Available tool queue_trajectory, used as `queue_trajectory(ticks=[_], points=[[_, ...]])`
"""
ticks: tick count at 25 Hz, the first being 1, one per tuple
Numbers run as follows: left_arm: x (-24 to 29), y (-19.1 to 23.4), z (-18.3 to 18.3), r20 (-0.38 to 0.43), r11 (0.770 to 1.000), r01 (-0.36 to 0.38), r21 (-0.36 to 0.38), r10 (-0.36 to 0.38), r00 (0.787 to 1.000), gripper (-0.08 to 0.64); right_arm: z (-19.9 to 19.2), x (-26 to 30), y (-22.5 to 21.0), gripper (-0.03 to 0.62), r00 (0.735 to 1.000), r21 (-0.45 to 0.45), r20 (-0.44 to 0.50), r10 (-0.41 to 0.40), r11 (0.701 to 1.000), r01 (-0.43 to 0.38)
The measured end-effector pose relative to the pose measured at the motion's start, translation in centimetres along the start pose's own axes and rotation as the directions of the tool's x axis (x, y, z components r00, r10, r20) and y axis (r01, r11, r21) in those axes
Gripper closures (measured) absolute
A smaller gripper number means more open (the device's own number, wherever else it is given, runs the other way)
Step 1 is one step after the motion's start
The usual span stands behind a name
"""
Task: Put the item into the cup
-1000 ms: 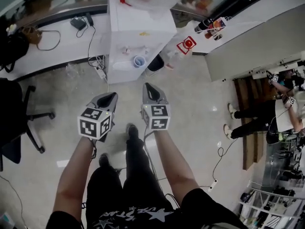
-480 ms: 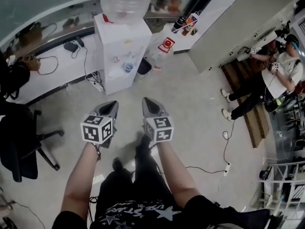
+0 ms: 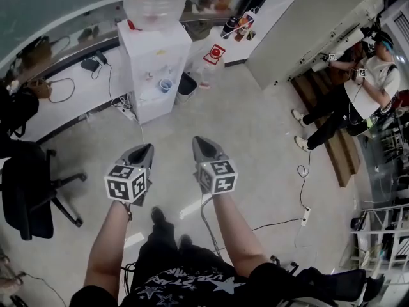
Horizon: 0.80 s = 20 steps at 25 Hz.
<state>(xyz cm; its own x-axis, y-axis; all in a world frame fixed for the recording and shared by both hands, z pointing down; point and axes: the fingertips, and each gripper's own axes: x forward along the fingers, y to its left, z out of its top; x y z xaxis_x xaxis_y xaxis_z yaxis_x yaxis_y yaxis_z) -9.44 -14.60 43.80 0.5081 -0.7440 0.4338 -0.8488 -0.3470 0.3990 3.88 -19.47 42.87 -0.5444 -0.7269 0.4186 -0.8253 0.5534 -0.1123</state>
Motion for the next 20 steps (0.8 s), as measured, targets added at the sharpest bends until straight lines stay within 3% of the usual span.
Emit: queue_trajectory(ticks=[8,20], points=[[-2.1,-4.6,-2.2,0.013,0.999,-0.037,0.015,0.037,0.999,0.555,-1.6,-6.0,1.0,0.591,0.998,-0.003,0.021,0.054,0.999,-0.054],[-8.2,-15.4,-6.7,0.067,0.998,-0.055,0.014,0.054,0.996,0.555,-3.9,-18.5,3.2,0.591,0.991,-0.037,0.070,0.115,0.993,-0.113]])
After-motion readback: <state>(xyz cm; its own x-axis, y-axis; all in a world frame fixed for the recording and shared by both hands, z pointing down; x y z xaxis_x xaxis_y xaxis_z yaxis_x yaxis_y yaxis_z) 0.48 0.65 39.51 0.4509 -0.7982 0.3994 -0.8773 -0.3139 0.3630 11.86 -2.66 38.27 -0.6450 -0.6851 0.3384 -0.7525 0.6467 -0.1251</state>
